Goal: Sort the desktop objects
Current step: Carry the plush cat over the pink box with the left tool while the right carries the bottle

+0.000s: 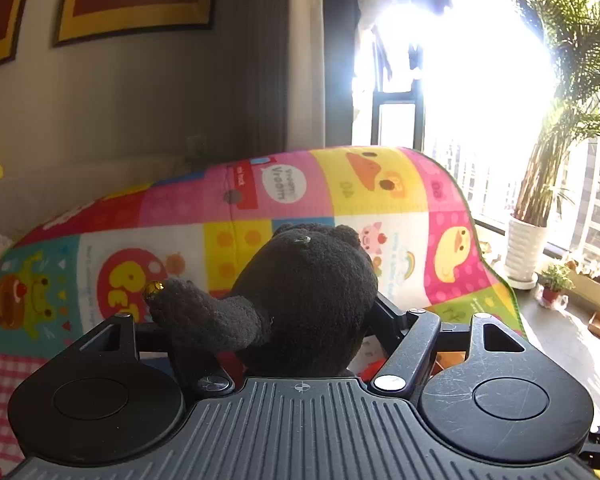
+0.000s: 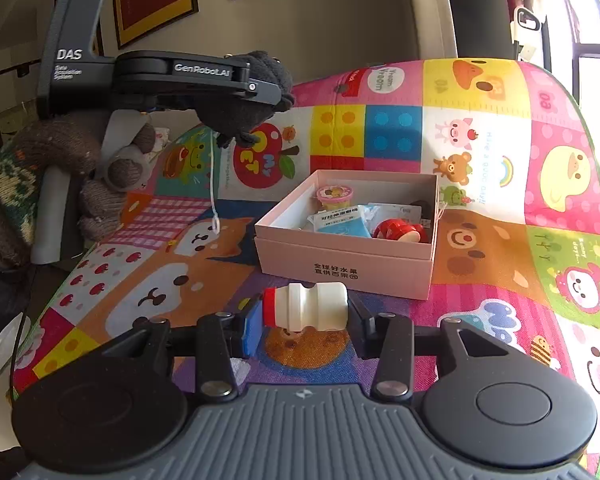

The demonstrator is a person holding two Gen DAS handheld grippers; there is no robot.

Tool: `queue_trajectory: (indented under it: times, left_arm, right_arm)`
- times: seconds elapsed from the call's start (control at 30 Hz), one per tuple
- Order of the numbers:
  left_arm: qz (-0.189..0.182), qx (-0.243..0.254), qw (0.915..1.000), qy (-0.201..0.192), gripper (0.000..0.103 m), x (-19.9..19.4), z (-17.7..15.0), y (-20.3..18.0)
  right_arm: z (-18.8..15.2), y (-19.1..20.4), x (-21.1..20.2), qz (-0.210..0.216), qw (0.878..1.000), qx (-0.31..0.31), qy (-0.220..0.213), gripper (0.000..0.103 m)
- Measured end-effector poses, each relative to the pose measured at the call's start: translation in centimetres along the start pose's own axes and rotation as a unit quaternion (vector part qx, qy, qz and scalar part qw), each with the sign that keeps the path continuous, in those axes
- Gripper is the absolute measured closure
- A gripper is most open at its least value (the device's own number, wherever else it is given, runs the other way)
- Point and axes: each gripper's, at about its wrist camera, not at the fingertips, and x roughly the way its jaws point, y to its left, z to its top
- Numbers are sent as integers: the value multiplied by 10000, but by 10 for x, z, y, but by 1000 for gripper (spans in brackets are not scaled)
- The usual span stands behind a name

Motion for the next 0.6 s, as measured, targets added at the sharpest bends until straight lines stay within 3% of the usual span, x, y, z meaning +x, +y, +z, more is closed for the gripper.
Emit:
queue_trajectory:
  times: [0.3,0.5,0.6]
  left_arm:
    - [-335,-354,9987,124,28,77,4,0]
    - [-463,-414,9954,724,26,101,-31,6]
    - [-415,-240,9946,924,20,103,-47,8]
  right_arm:
    - [-4,-16,30,-161,9990,182,380,60]
    - [-8,-10,43,-123,9986,97,513,60]
    - [-8,-10,48,-141,9982,91,572,60]
